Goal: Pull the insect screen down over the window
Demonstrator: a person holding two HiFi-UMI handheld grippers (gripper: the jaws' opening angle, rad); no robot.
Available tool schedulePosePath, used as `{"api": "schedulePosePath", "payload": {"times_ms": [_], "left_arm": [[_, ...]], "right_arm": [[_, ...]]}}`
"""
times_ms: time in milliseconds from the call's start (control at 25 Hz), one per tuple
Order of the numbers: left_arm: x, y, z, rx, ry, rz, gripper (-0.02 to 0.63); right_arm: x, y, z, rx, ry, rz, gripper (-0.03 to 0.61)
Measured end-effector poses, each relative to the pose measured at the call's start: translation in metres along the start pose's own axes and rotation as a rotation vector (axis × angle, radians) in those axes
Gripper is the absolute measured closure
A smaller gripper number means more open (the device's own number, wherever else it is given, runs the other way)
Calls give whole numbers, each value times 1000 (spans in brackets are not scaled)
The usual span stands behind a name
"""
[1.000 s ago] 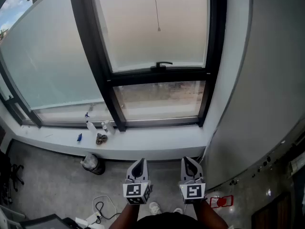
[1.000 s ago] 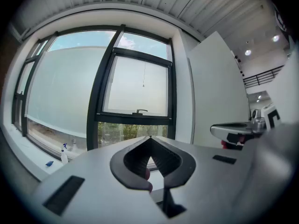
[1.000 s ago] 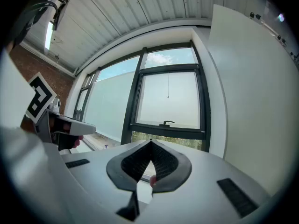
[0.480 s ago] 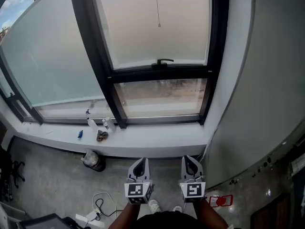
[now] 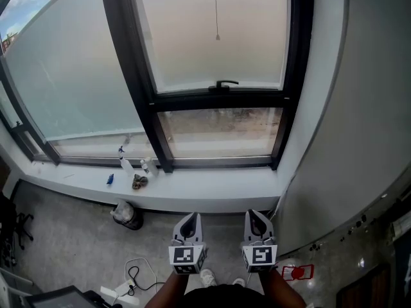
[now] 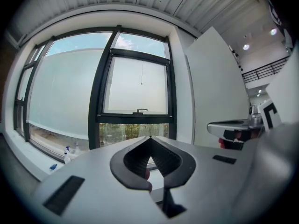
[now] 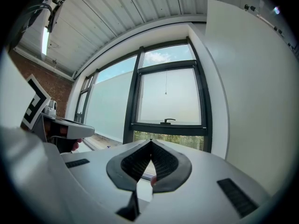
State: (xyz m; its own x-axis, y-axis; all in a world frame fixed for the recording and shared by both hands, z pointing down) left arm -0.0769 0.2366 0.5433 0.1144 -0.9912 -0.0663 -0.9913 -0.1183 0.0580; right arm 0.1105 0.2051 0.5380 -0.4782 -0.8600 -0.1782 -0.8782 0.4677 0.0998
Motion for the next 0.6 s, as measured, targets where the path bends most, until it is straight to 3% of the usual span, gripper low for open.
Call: {"api": "schedulePosePath", "payload": {"times_ms": [280,600], "left_arm": [[6,14,4,2,7,24,614],[23,38,4,3,9,-2,614]], "right_arm": [[12,8,-4,1,8,4,577],[36,19,-9,8,15,-13,575]]}}
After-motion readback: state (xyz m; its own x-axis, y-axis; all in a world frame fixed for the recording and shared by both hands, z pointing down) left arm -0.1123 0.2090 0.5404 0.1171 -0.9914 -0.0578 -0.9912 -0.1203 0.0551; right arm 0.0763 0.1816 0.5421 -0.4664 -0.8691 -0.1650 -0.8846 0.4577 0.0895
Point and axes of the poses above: the fingertips, and each gripper's own axes: x forward along the fingers, y to its left, z out of its top, the point moved 4 cm from there along -x, backward along the fingers, and after that the axes turned 10 degrees about -y, right-handed, at the moved point
